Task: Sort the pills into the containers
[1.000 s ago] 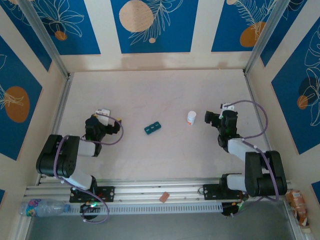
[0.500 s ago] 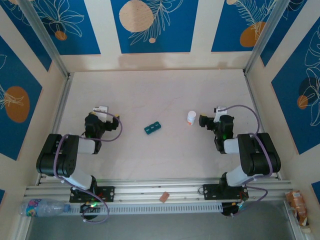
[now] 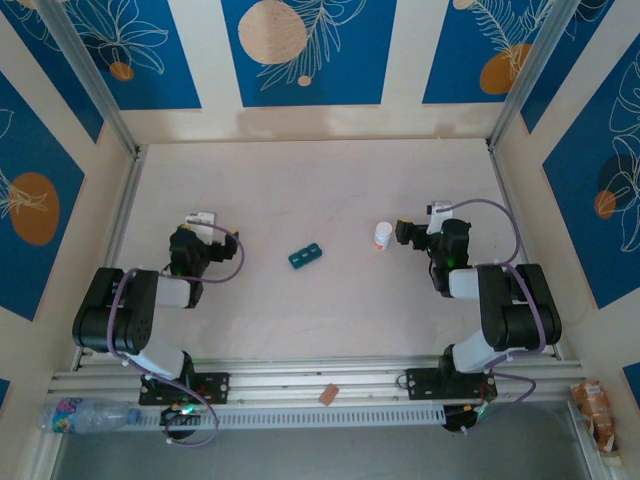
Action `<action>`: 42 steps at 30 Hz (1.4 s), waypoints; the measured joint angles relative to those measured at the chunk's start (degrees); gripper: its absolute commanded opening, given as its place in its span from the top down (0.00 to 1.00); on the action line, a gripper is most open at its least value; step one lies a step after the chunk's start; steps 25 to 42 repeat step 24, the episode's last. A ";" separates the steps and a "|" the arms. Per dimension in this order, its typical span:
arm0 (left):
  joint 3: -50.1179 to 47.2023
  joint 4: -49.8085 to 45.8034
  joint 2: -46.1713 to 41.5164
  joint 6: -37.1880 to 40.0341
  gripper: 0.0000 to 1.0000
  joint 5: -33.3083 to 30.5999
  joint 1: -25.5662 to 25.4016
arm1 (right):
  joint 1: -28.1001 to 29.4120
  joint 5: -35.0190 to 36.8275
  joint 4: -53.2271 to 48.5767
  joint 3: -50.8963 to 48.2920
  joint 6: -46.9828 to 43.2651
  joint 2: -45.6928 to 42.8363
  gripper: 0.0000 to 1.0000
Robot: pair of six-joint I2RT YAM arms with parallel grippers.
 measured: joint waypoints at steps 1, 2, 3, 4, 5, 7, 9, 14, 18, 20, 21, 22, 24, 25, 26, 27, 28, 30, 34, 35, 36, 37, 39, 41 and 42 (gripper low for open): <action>0.00 0.00 0.00 0.00 0.00 0.00 0.02 | -0.09 -0.02 -0.02 0.00 0.00 0.00 0.01; 0.00 0.00 0.00 0.00 0.00 0.00 0.02 | -0.13 -0.02 -0.02 0.00 0.00 0.00 0.01; 0.00 0.00 0.00 0.00 0.00 0.00 0.02 | -0.13 -0.02 -0.02 0.00 0.00 0.00 0.01; 0.00 0.00 0.00 0.00 0.00 0.00 0.02 | -0.20 -0.04 -0.02 0.00 0.00 0.00 0.01; 0.00 0.00 0.00 0.00 0.00 0.00 0.02 | -0.24 -0.04 -0.02 0.00 0.00 0.00 0.01; 0.00 0.00 0.00 0.00 0.00 0.00 0.02 | -0.24 -0.04 -0.02 0.00 0.00 0.00 0.01; 0.00 0.00 0.00 0.00 0.00 0.00 0.02 | -0.24 -0.04 -0.02 0.00 0.00 0.00 0.01; 0.00 0.00 0.00 0.00 0.00 0.00 0.02 | -0.24 -0.07 -0.04 0.00 0.02 0.00 0.01; 0.00 0.00 0.00 0.00 0.00 0.00 0.02 | -0.24 -0.26 -0.09 0.00 0.02 0.00 0.01; 0.00 0.00 0.00 0.00 0.00 0.00 0.02 | -0.35 -0.44 -0.35 0.00 0.02 0.00 0.01; 0.00 0.00 0.00 0.00 0.00 0.00 0.02 | -0.46 -0.46 -0.55 0.00 0.02 0.00 0.01; 0.00 0.00 0.00 0.00 0.00 0.00 0.02 | -0.50 -0.46 -0.68 0.00 0.02 0.00 0.01; 0.00 0.00 0.00 0.00 0.00 0.00 0.02 | -0.50 -0.46 -0.85 0.00 0.02 0.00 0.01; 0.00 0.00 0.00 0.00 0.00 0.00 0.02 | -0.50 -0.46 -0.85 0.00 0.02 0.00 0.01; 0.00 0.00 0.00 0.00 0.00 0.00 0.02 | -0.50 -0.46 -0.85 0.00 0.02 0.00 0.01; 0.00 0.00 0.00 0.00 0.00 0.00 0.02 | -0.50 -0.46 -0.85 0.00 0.02 0.00 0.01; 0.00 0.00 0.00 0.00 0.00 0.00 0.02 | -0.50 -0.46 -0.85 0.00 0.02 0.00 0.01; 0.00 0.00 0.00 0.00 0.00 0.00 0.02 | -0.50 -0.46 -0.85 0.00 0.02 0.00 0.01; 0.00 0.00 0.00 0.00 0.00 0.00 0.02 | -0.50 -0.46 -0.85 0.00 0.02 0.00 0.01; 0.00 0.00 0.00 0.00 0.00 0.00 0.02 | -0.50 -0.46 -0.85 0.00 0.02 0.00 0.01; 0.00 0.00 0.00 0.00 0.00 0.00 0.02 | -0.50 -0.46 -0.85 0.00 0.02 0.00 0.01; 0.00 0.00 0.00 0.00 0.00 0.00 0.02 | -0.50 -0.46 -0.85 0.00 0.02 0.00 0.01; 0.00 0.00 0.00 0.00 0.00 0.00 0.02 | -0.50 -0.46 -0.85 0.00 0.02 0.00 0.01; 0.00 0.00 0.00 0.00 0.00 0.00 0.02 | -0.50 -0.46 -0.85 0.00 0.02 0.00 0.01; 0.00 0.00 0.00 0.00 0.00 0.00 0.02 | -0.50 -0.46 -0.85 0.00 0.02 0.00 0.01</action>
